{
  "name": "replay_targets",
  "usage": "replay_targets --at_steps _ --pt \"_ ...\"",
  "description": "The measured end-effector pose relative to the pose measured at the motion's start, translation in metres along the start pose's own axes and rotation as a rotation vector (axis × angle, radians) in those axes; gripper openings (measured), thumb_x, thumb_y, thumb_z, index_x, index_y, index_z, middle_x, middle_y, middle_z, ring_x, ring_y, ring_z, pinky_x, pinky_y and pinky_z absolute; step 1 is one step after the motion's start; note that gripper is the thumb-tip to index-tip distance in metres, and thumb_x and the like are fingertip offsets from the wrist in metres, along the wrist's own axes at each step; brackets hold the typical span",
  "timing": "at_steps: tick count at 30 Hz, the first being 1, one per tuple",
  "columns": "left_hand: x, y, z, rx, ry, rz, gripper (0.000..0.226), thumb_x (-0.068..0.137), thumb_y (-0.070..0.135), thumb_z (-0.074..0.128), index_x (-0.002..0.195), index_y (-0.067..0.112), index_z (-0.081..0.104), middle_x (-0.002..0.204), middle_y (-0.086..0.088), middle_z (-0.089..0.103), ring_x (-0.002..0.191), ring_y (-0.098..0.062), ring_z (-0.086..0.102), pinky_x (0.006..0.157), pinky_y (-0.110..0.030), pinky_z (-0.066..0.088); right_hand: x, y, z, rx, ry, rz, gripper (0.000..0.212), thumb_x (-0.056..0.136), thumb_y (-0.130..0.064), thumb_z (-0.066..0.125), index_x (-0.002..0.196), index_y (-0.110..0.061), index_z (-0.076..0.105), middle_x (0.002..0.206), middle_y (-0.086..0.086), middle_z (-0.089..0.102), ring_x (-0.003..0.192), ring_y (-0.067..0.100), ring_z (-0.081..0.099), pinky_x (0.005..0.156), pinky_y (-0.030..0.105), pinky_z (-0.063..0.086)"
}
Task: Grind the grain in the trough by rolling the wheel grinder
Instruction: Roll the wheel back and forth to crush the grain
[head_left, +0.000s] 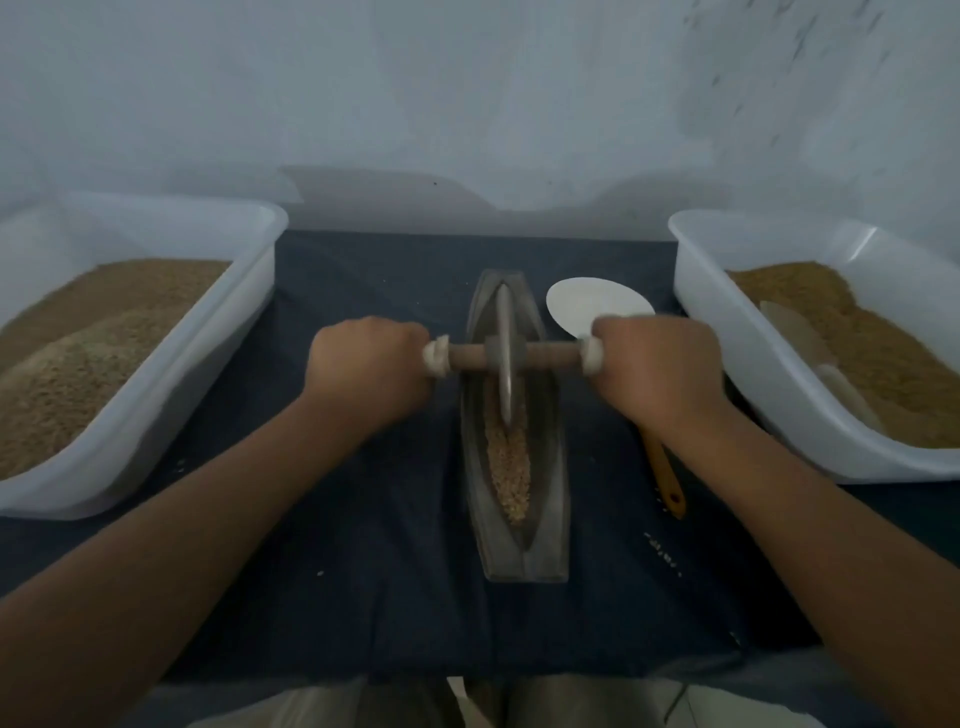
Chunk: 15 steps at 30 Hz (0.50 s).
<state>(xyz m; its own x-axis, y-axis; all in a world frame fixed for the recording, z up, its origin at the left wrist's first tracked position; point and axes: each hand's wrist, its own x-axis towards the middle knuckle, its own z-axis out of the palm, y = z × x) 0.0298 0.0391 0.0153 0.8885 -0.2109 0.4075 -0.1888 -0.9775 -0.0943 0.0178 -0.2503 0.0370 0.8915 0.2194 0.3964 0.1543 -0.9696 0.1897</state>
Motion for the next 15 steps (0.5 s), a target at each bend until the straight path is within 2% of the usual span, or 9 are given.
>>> replay_targets --at_steps 2,3,6,8,11,12,15 --pt "0.022 0.000 0.005 -0.031 -0.021 -0.044 0.037 0.093 0.041 0.057 0.063 0.025 0.042 0.061 0.008 0.049 0.055 -0.022 0.053 0.055 -0.028 0.036 0.026 -0.004 -0.003 0.015 0.066 0.003 0.040 0.086 -0.022 0.073 0.061 -0.027 0.042 0.050 -0.008 0.038 0.043 0.010 0.035 0.045 0.024 0.032" --pt "0.026 0.000 0.004 -0.036 -0.027 -0.048 0.036 0.094 0.040 0.056 0.063 0.024 0.043 0.061 0.008 0.049 0.055 -0.021 0.053 0.055 -0.028 0.036 0.030 -0.006 -0.006 0.031 0.054 0.008 0.039 0.084 -0.019 0.074 0.060 -0.025 0.043 0.050 -0.008 0.039 0.044 0.012 0.037 0.045 0.026 0.037" --pt "0.001 -0.001 -0.003 -0.015 0.009 -0.002 0.043 0.094 0.041 0.059 0.061 0.025 0.037 0.057 0.010 0.043 0.047 -0.018 0.043 0.050 -0.025 0.029 0.007 -0.002 -0.006 0.061 -0.075 0.015 0.029 0.096 -0.036 0.059 0.070 -0.028 0.050 0.060 -0.008 0.050 0.053 0.013 0.048 0.056 0.035 0.049" --pt "-0.035 -0.002 -0.009 -0.036 0.118 0.087 0.047 0.089 0.042 0.065 0.062 0.026 0.030 0.054 0.012 0.034 0.042 -0.019 0.034 0.050 -0.021 0.018 -0.031 0.004 -0.009 0.074 0.010 -0.039 0.032 0.096 -0.050 0.043 0.073 -0.029 0.051 0.058 -0.009 0.048 0.050 0.015 0.048 0.049 0.032 0.045" --pt "-0.067 -0.006 -0.013 -0.092 0.206 0.163 0.042 0.091 0.047 0.058 0.065 0.028 0.030 0.056 0.012 0.031 0.040 -0.019 0.031 0.052 -0.020 0.010 -0.069 0.011 -0.009 0.128 0.116 -0.136 0.028 0.089 -0.050 0.044 0.069 -0.030 0.044 0.055 -0.008 0.044 0.045 0.019 0.044 0.043 0.032 0.042" --pt "-0.065 -0.006 -0.012 -0.090 0.201 0.151 0.043 0.091 0.047 0.059 0.065 0.028 0.031 0.056 0.012 0.031 0.040 -0.020 0.034 0.052 -0.019 0.012 -0.063 0.010 -0.008 0.098 0.108 -0.129 0.029 0.090 -0.050 0.044 0.069 -0.030 0.045 0.054 -0.009 0.043 0.044 0.018 0.043 0.043 0.032 0.043" --pt "-0.027 0.001 -0.004 -0.015 0.133 0.038 0.041 0.090 0.041 0.066 0.063 0.025 0.039 0.056 0.008 0.040 0.046 -0.026 0.052 0.050 -0.024 0.031 -0.019 0.003 0.001 0.019 0.106 -0.062 0.030 0.094 -0.047 0.043 0.070 -0.029 0.049 0.054 -0.010 0.040 0.045 0.013 0.041 0.045 0.032 0.046"
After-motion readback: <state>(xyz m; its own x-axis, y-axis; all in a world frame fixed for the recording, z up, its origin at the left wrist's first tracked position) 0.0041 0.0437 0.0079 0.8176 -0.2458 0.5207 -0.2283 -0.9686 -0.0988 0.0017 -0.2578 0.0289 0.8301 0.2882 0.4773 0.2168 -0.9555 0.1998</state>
